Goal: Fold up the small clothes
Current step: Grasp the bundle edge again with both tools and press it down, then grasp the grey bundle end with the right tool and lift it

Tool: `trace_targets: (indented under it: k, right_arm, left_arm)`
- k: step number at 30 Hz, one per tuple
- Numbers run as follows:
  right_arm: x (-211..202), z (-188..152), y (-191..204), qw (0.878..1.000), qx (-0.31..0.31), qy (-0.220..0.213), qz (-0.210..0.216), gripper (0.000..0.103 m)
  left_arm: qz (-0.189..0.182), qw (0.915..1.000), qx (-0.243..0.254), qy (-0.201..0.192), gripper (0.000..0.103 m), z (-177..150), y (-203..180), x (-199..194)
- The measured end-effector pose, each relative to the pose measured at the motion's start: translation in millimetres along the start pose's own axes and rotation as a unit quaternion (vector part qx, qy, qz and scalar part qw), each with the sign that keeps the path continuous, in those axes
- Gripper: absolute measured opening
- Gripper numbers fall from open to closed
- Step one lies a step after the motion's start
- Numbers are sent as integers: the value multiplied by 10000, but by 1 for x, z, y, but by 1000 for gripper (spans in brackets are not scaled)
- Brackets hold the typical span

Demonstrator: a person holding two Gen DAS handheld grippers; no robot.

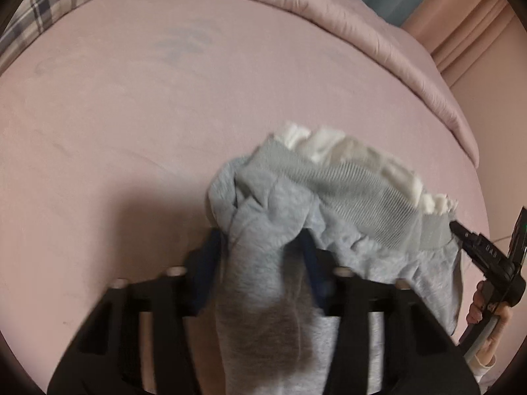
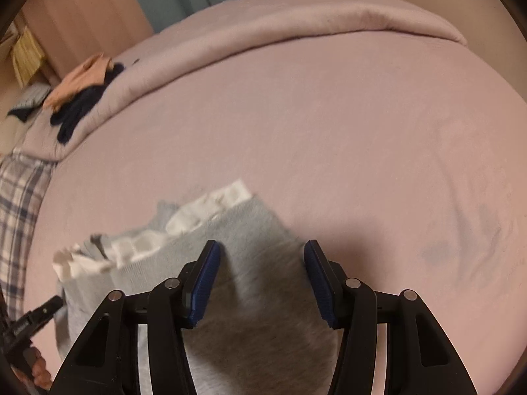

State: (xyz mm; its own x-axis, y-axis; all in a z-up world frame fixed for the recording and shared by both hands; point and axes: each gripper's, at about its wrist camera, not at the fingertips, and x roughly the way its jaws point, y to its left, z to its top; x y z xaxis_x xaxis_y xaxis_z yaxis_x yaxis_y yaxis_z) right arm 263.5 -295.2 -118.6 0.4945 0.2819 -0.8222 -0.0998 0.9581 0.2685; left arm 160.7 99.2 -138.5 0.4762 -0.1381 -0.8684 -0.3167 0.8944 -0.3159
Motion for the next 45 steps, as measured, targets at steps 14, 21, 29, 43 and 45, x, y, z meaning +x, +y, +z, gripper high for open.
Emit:
trace_targets:
  k: [14, 21, 29, 43, 45]
  right_arm:
    - [-30, 12, -10, 9978, 327, -559, -135, 16]
    - [20, 11, -4, 9974, 266, -58, -669, 16]
    - [31, 14, -6, 9966, 253, 50, -778, 16]
    - [-33, -6, -5, 9985, 319, -385, -216, 70]
    - [-51, -12, 0, 9981, 235, -541, -171, 74]
  left_arm:
    - [357, 9993, 74, -17, 27, 0, -5, 7]
    - [600, 9979, 233, -9, 30, -1, -9, 15]
    - [680, 9976, 144, -17, 32, -1, -9, 14]
    - [171, 9972, 268, -670, 90, -32, -28, -70]
    - [52, 9964, 328, -785, 94, -40, -33, -82]
